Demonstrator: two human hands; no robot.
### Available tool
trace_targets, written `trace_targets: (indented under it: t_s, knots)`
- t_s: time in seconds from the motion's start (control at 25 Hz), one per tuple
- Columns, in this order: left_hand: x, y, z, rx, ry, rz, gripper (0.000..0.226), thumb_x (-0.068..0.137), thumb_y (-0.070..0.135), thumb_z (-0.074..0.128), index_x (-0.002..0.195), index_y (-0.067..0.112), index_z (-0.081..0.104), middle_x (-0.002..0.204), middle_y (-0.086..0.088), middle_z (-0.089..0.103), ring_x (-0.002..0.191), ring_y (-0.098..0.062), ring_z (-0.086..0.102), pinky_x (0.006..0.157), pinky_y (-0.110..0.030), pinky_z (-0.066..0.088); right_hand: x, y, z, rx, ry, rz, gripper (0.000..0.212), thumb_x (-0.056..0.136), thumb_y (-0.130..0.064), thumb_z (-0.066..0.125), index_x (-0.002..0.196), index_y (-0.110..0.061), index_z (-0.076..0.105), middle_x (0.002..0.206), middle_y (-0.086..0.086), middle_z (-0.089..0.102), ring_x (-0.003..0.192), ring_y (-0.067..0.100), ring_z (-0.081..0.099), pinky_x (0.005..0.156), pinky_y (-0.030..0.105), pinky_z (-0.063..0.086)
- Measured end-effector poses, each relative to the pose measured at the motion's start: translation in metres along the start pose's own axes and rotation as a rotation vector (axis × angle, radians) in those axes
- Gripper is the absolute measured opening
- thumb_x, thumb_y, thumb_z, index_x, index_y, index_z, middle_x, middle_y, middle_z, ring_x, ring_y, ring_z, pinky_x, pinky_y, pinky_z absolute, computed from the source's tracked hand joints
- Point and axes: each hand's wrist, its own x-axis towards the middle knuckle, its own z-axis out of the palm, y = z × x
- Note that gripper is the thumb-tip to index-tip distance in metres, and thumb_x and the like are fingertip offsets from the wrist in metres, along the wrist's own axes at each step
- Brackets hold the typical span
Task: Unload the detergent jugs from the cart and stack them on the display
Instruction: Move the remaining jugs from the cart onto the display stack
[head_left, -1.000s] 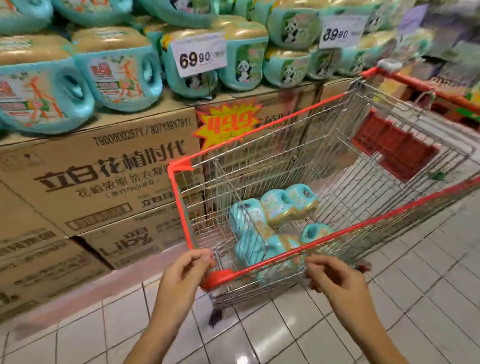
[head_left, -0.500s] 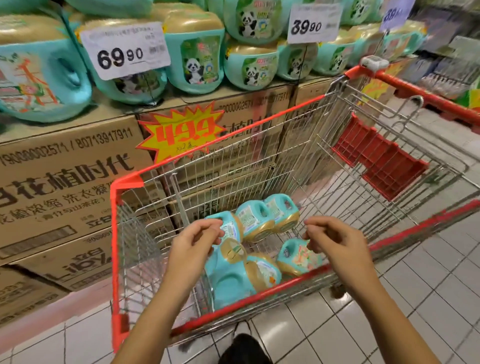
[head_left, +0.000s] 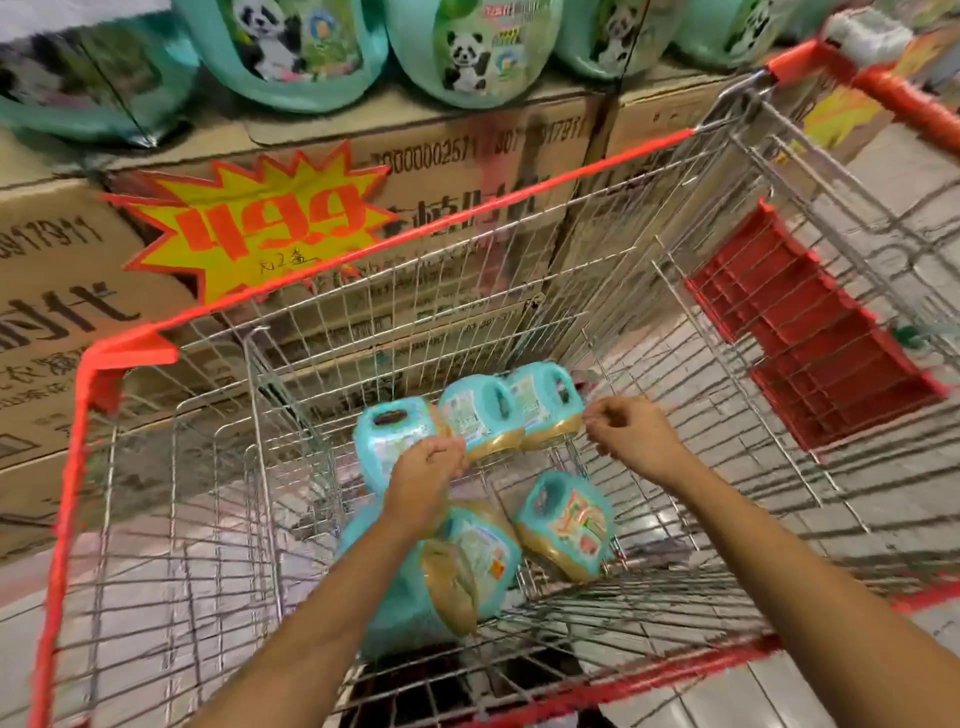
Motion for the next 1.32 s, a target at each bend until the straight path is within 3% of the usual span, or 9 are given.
trace_targets:
  t_s: [0.12, 0.24, 0.36, 0.44, 0.6, 0.8, 1.04, 1.2, 1.32]
  knots:
    - [0.02, -0.029, 0.045, 0.037, -0.004, -0.133, 0.032, 0.093, 0.011, 0.054, 0.062, 0.018, 0.058, 0.06, 0.001, 0.057, 0.06, -0.014, 0.053, 0.051, -0.018, 0.038, 0.048, 0.042, 0.006, -0.237, -0.15, -0.032, 0.019, 0.092, -0.016, 0.057, 0.102, -0.002, 0.066, 0.089, 0.017, 0.069, 0.085, 0.031, 0.065, 0.081, 0.043, 0.052]
    - [0.033, -0.063, 0.095, 0.054, -0.018, -0.336, 0.03, 0.094, 0.013, 0.052, 0.065, 0.016, 0.057, 0.076, -0.012, 0.059, 0.074, -0.021, 0.054, 0.065, -0.028, 0.038, 0.089, 0.084, 0.015, -0.409, -0.34, -0.068, 0.02, 0.09, -0.018, 0.056, 0.096, -0.002, 0.067, 0.094, 0.019, 0.07, 0.09, 0.033, 0.064, 0.079, 0.039, 0.051]
    - [0.045, -0.098, 0.137, -0.034, -0.031, -0.548, 0.022, 0.097, 0.017, 0.052, 0.081, 0.005, 0.063, 0.087, -0.015, 0.062, 0.074, -0.03, 0.06, 0.061, -0.025, 0.04, 0.122, 0.125, 0.032, -0.479, -0.473, -0.074, 0.025, 0.088, -0.019, 0.06, 0.11, -0.008, 0.064, 0.103, 0.014, 0.069, 0.098, 0.03, 0.063, 0.08, 0.033, 0.046]
    - [0.051, -0.117, 0.164, -0.102, 0.0, -0.666, 0.017, 0.097, 0.021, 0.056, 0.084, 0.009, 0.059, 0.081, -0.006, 0.062, 0.066, -0.019, 0.058, 0.054, -0.023, 0.044, 0.141, 0.149, 0.049, -0.472, -0.511, -0.042, 0.032, 0.086, -0.019, 0.062, 0.117, -0.009, 0.062, 0.106, 0.013, 0.069, 0.102, 0.031, 0.063, 0.081, 0.033, 0.047]
    - [0.068, -0.161, 0.21, -0.354, -0.057, -0.904, 0.023, 0.095, 0.023, 0.059, 0.115, 0.014, 0.055, 0.108, -0.007, 0.057, 0.09, -0.021, 0.055, 0.077, -0.033, 0.045, 0.179, 0.203, 0.094, -0.459, -0.572, 0.007, 0.043, 0.088, -0.025, 0.062, 0.128, -0.009, 0.055, 0.117, 0.018, 0.065, 0.108, 0.035, 0.061, 0.079, 0.032, 0.044]
    - [0.086, -0.207, 0.242, -0.286, 0.048, -0.879, 0.042, 0.097, 0.022, 0.057, 0.133, -0.001, 0.05, 0.117, -0.011, 0.057, 0.106, -0.025, 0.057, 0.095, -0.039, 0.049, 0.208, 0.26, 0.147, -0.359, -0.684, 0.092, 0.047, 0.087, -0.018, 0.067, 0.128, -0.004, 0.047, 0.119, 0.02, 0.063, 0.108, 0.035, 0.061, 0.089, 0.036, 0.048]
    - [0.087, -0.224, 0.264, -0.608, 0.236, -0.899, 0.033, 0.092, 0.009, 0.064, 0.122, 0.016, 0.052, 0.117, 0.0, 0.059, 0.105, -0.02, 0.055, 0.077, -0.03, 0.04, 0.214, 0.278, 0.173, -0.404, -0.613, 0.179, 0.054, 0.09, -0.041, 0.06, 0.136, -0.017, 0.045, 0.131, 0.017, 0.058, 0.116, 0.036, 0.058, 0.096, 0.04, 0.046]
    - [0.077, -0.219, 0.263, -0.528, 0.192, -0.843, 0.026, 0.093, 0.009, 0.062, 0.109, 0.026, 0.051, 0.102, 0.01, 0.057, 0.097, -0.014, 0.053, 0.082, -0.028, 0.041, 0.207, 0.265, 0.156, -0.462, -0.612, 0.13, 0.053, 0.092, -0.037, 0.057, 0.141, -0.021, 0.043, 0.134, 0.015, 0.057, 0.12, 0.034, 0.055, 0.095, 0.036, 0.042]
    - [0.072, -0.212, 0.262, -0.39, 0.176, -0.735, 0.028, 0.091, 0.009, 0.065, 0.116, 0.018, 0.056, 0.114, 0.001, 0.064, 0.107, -0.018, 0.057, 0.092, -0.031, 0.046, 0.192, 0.253, 0.132, -0.445, -0.527, 0.121, 0.046, 0.091, -0.036, 0.054, 0.135, -0.027, 0.047, 0.123, 0.016, 0.063, 0.111, 0.036, 0.059, 0.091, 0.038, 0.045]
